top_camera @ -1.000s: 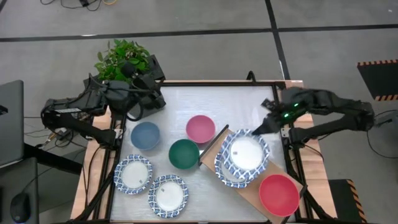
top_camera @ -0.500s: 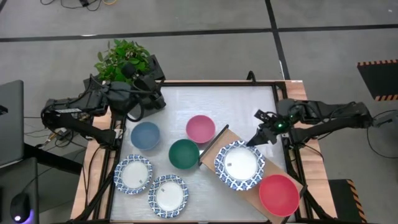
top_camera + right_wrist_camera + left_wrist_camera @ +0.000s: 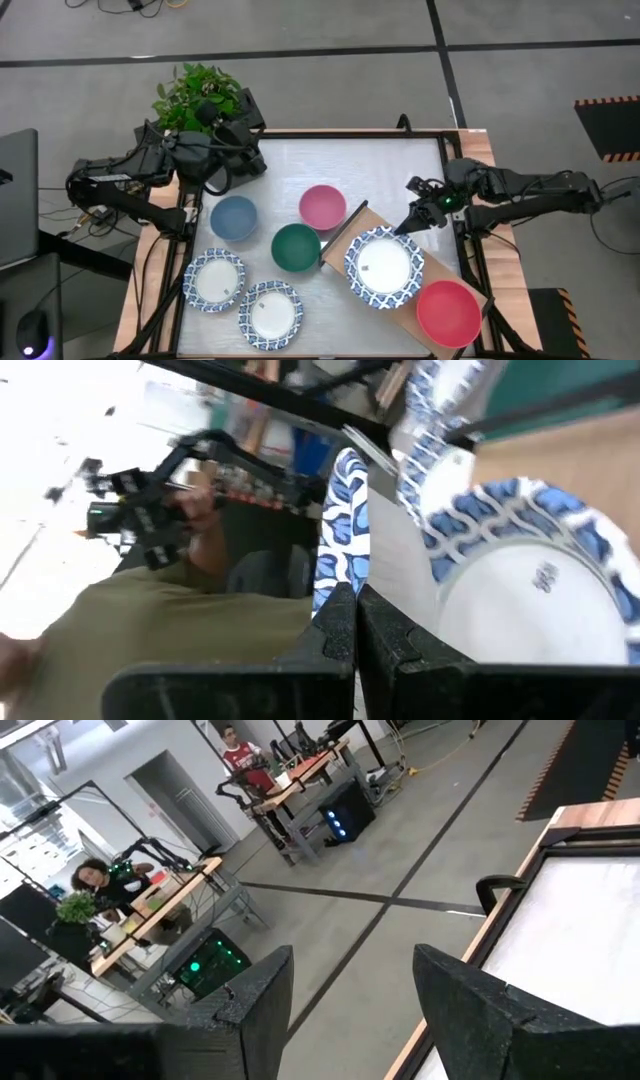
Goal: Place and stack bowls onto a shelf
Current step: Stack the white patterned bowl on top of the white patterned bowl on the shelf
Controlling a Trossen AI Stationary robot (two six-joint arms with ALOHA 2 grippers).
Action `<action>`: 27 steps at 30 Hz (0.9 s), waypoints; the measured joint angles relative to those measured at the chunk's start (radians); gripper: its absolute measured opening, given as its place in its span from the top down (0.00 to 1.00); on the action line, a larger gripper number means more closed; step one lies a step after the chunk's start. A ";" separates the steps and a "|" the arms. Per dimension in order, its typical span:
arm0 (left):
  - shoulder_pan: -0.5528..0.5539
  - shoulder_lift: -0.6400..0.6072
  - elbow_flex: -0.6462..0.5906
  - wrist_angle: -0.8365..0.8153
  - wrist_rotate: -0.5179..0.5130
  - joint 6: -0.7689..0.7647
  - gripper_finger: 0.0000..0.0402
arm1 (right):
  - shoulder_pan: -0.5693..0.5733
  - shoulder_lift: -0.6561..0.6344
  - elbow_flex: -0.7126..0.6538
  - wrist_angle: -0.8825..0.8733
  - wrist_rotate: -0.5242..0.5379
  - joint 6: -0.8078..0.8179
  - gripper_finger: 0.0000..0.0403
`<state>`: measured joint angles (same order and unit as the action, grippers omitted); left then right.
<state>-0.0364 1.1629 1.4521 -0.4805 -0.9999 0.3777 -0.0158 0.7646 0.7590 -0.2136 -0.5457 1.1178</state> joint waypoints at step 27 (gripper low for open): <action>0.000 0.000 0.000 0.000 -0.009 -0.105 0.51 | -0.190 0.003 -0.149 0.114 -0.304 -0.026 0.95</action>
<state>-0.0364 1.1629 1.4521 -0.4805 -1.0088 0.2726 -0.2058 0.7681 0.6098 -0.0994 -0.8499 1.0914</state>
